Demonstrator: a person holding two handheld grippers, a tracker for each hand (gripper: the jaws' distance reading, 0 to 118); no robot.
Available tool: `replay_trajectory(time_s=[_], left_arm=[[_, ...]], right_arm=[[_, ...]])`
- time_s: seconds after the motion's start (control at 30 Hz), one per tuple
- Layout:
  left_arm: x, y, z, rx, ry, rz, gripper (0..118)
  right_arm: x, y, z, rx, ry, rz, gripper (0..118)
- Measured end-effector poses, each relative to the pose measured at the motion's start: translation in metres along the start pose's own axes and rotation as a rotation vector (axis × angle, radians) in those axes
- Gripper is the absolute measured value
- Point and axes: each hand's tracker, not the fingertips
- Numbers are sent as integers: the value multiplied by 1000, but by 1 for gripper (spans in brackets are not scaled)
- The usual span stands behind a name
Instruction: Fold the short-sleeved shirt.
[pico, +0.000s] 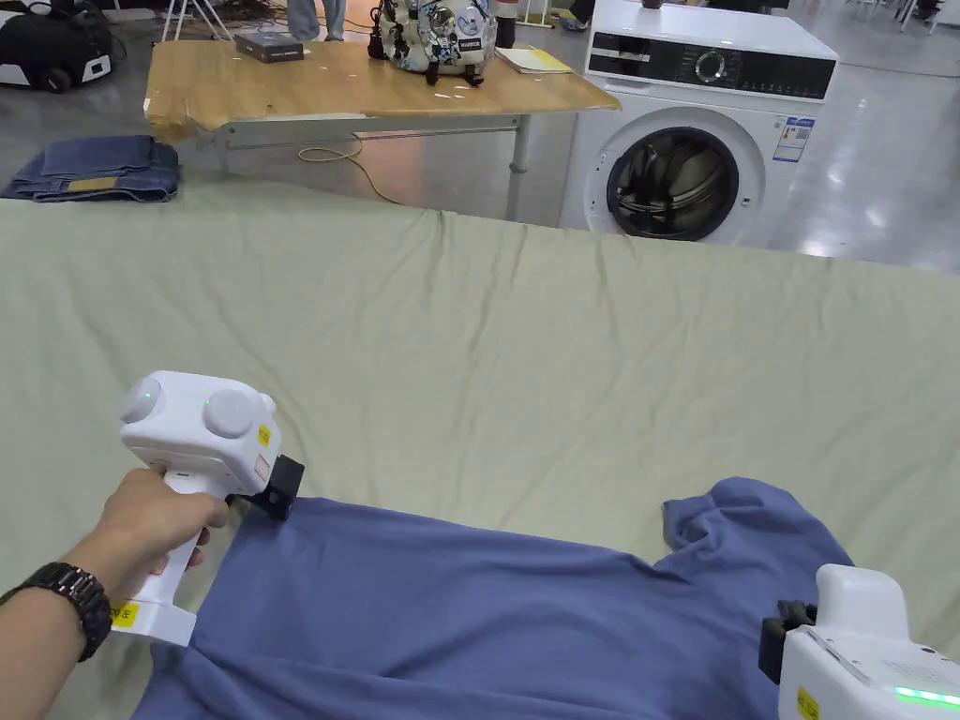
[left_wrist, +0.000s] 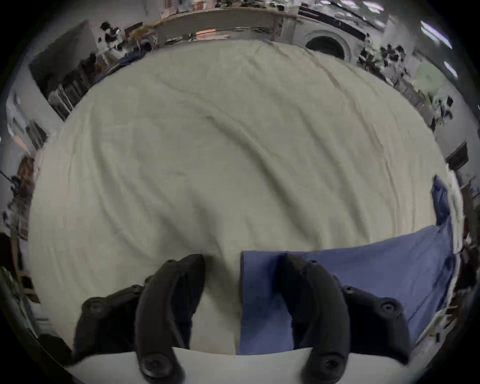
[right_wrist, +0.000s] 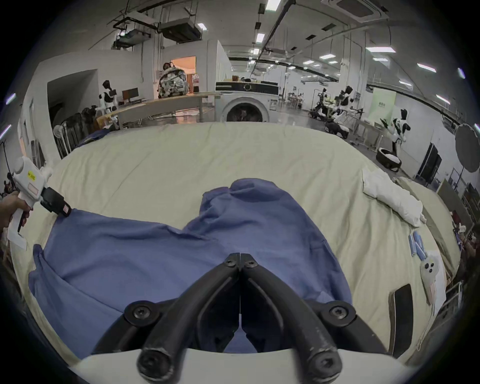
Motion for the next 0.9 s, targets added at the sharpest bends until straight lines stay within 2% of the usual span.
replay_trajectory(time_s=[0.07, 0.1, 0.13, 0.3, 0.37, 0.6, 0.63, 0.67, 0.73, 0.8, 0.9], left_arm=[[8, -2, 3, 12, -8, -16, 26], [12, -2, 4, 22, -8, -25, 4], [11, -1, 5, 32, -4, -36, 0], [3, -5, 19, 117, -79, 33, 0], [2, -11, 32, 158, -95, 13, 0], [-3, -30, 63, 251, -126, 19, 0], [-4, -32, 66, 256, -125, 20, 0], [-5, -35, 67, 268, -129, 25, 0], [-7, -36, 69, 267, -134, 29, 0], [-8, -39, 70, 280, -133, 29, 0], [-8, -39, 69, 278, -134, 41, 0]], right_arm=[[1, -2, -2, -9, 1, -5, 0], [1, -5, -4, -13, 1, -7, 0], [2, -5, -4, -17, 2, -7, 0], [10, -4, -1, -22, 6, -28, 0], [14, 2, 6, -21, 5, -35, 0], [60, 44, -21, -73, 2, -82, 0], [67, 56, -28, -101, -2, -75, 4], [73, 65, -36, -132, 7, -77, 14], [83, 82, -58, -188, 18, -67, 46], [86, 96, -75, -248, 12, -22, 67], [88, 107, -110, -315, -13, 50, 72]])
